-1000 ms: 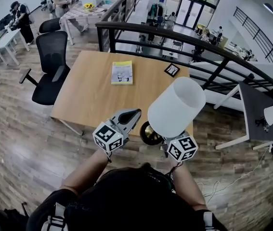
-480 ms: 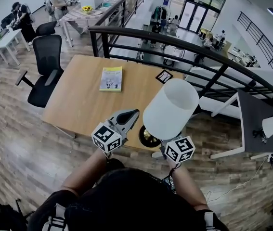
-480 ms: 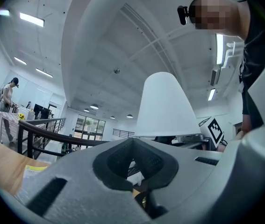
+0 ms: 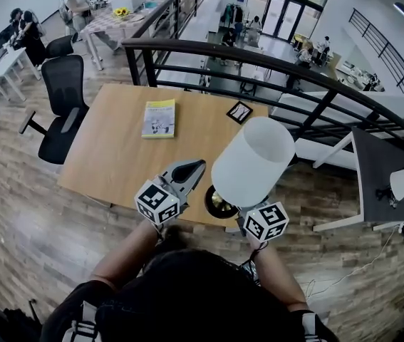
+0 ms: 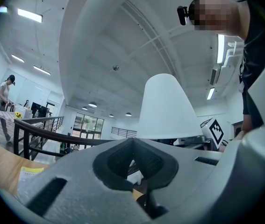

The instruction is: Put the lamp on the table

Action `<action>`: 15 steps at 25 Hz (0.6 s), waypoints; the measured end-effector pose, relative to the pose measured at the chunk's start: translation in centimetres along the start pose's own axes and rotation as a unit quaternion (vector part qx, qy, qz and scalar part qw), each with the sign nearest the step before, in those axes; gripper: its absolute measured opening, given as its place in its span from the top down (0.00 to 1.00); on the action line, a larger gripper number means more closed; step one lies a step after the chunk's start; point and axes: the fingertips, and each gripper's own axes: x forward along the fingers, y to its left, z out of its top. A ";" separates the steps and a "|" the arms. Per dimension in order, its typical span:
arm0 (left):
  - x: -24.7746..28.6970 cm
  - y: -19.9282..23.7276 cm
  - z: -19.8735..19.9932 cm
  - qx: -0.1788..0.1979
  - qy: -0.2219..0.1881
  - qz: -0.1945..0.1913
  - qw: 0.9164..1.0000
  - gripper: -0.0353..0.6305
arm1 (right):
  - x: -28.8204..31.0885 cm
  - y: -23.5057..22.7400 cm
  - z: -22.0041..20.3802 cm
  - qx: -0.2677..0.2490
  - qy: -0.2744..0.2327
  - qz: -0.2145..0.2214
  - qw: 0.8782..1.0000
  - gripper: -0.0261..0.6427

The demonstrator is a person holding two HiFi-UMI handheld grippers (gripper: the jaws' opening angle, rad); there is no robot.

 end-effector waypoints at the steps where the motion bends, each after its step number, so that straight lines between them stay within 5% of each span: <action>1: 0.1 0.2 0.1 0.001 -0.001 -0.002 1.000 0.94 | 0.3 -0.1 0.0 0.001 0.000 -0.002 1.000 0.76; 15: 1.1 8.2 2.1 -0.007 -0.012 -0.046 0.999 0.94 | 7.1 -0.7 1.8 0.002 -0.009 -0.051 0.999 0.76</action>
